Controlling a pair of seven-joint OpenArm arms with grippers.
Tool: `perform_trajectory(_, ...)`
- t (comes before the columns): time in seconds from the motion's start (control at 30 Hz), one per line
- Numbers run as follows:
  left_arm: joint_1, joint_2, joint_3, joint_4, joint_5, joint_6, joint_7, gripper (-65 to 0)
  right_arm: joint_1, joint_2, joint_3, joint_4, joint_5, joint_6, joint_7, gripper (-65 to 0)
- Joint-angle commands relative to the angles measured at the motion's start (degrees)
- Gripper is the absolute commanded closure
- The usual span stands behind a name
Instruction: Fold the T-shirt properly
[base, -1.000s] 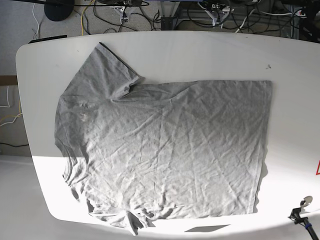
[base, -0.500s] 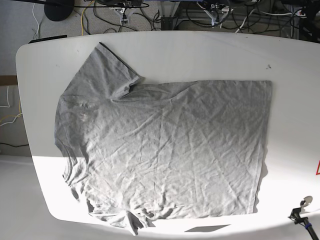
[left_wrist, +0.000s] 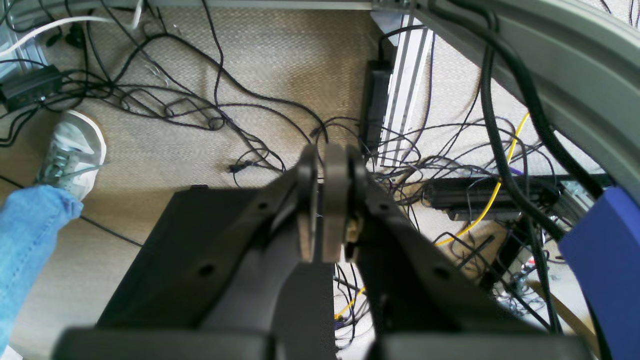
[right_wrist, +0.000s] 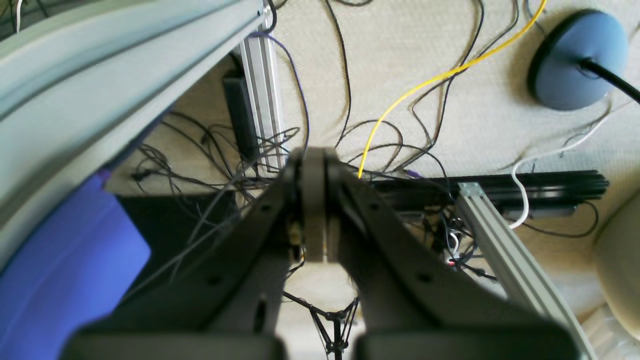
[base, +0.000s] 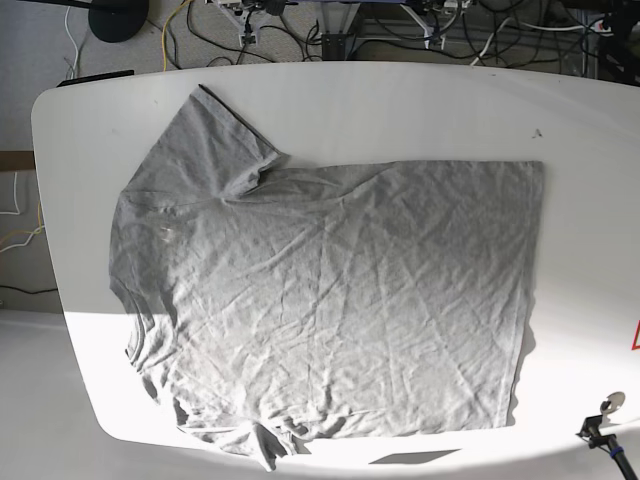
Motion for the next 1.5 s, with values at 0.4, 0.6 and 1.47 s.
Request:
perform_trajectory(0.4, 10.33, -1.75, -0.12, 17.61, 0.08, -0.21, -0.16, -1.4, -11.14, 0.45, 0.08, 16.71, -0.36, 0.41, -0.17, -0.3)
perform_trajectory(0.6, 15.60, -1.75, -0.12, 22.71, 0.08, -0.21, 0.10, -1.4, -15.80, 0.45, 0.17, 23.74, -0.45, 0.41, -0.26, -0.1)
perform_trajectory(1.47, 44.35, -1.83, -0.21, 70.97, -0.01, -0.21, 8.19, -1.2, -40.77, 0.45, -0.01, 76.13, -0.10, 0.41, -19.07, -0.1)
